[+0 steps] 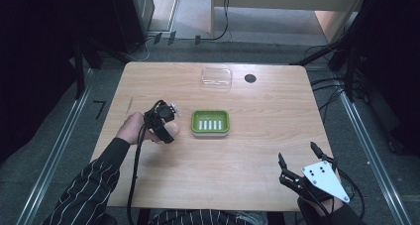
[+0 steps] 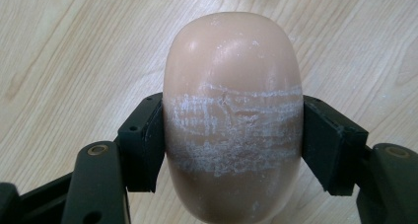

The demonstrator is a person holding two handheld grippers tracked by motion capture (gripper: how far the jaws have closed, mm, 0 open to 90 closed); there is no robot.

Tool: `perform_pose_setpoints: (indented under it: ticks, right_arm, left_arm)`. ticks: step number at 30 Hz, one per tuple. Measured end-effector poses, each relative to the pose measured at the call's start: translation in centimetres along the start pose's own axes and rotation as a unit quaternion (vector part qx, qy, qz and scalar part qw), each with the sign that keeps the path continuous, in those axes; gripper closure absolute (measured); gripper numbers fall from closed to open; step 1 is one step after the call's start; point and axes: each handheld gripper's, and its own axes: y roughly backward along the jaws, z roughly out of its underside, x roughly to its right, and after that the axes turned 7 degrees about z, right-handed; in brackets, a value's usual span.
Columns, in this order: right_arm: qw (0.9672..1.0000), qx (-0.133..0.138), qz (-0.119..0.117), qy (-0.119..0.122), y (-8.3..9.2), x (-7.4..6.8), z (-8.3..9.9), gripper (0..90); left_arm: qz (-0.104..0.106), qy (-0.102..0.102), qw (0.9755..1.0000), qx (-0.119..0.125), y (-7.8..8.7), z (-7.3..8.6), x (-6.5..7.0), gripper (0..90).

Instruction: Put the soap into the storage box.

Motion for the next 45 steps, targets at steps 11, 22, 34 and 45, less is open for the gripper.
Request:
perform_pose_setpoints:
  ticks: [11,22,34,45]
  right_arm:
    - [1.0000,0.001,0.001,0.000,0.0,0.1,0.1,13.4]
    - [1.0000,0.003,0.002,0.001,0.2,-0.1,-0.1,13.4]
    - [1.0000,0.002,-0.001,0.000,0.2,-0.1,-0.1,13.4]
    - [1.0000,0.003,-0.001,0.001,0.1,-0.1,-0.1,13.4]
  left_arm:
    - [0.003,-0.031,0.9995,-0.001,0.3,-1.6,0.4,33.4]
    - [0.000,-0.055,0.9985,0.004,0.9,-2.9,0.7,33.4]
    - [0.000,-0.069,0.9976,-0.001,1.2,-3.4,0.8,33.4]
    - [-0.005,-0.088,0.9960,0.014,2.2,-4.8,1.0,33.5]
